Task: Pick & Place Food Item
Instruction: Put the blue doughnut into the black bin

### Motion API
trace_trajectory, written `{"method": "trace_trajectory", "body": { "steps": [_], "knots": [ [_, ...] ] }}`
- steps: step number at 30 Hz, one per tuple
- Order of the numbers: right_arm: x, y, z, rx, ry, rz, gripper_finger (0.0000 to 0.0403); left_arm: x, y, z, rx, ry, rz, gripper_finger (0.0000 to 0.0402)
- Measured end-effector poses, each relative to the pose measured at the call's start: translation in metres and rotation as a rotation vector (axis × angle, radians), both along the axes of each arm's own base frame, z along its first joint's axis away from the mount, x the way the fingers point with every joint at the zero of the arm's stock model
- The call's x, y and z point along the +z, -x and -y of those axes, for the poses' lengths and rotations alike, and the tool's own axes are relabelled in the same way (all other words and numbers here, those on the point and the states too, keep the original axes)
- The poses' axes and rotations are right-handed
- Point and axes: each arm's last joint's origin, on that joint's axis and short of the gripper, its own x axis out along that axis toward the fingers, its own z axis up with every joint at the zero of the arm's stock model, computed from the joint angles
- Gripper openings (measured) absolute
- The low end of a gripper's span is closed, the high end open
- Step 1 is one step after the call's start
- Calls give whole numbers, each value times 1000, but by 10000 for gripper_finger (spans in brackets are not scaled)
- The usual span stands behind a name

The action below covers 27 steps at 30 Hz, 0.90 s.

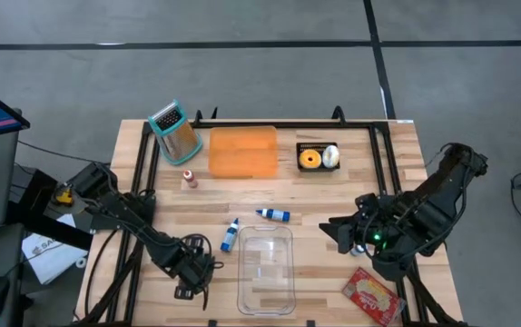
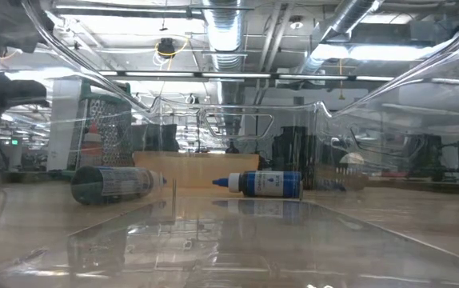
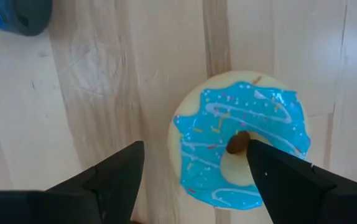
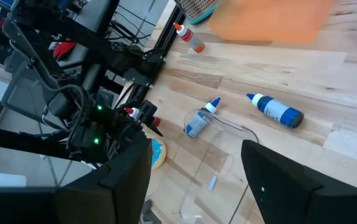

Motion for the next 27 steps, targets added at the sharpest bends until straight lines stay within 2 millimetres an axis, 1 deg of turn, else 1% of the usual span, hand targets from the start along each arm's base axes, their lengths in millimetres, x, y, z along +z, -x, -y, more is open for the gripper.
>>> {"method": "trace_trajectory", "body": {
  "steps": [8,15,20,23,27],
  "knots": [
    [1,-1,-1,12,7,9,240,0,0,0,7,-6,6,278],
    [2,-2,-2,22,15,17,240,-14,6,-4,66,31,-17,278],
    [2,-2,-2,23,16,17,240,-15,4,-6,88,19,-1,276],
    [2,-2,-2,23,16,16,240,-15,4,-7,90,19,-1,260],
    [2,-2,-2,23,17,16,240,-15,3,-7,93,24,-2,217]
  ]
}}
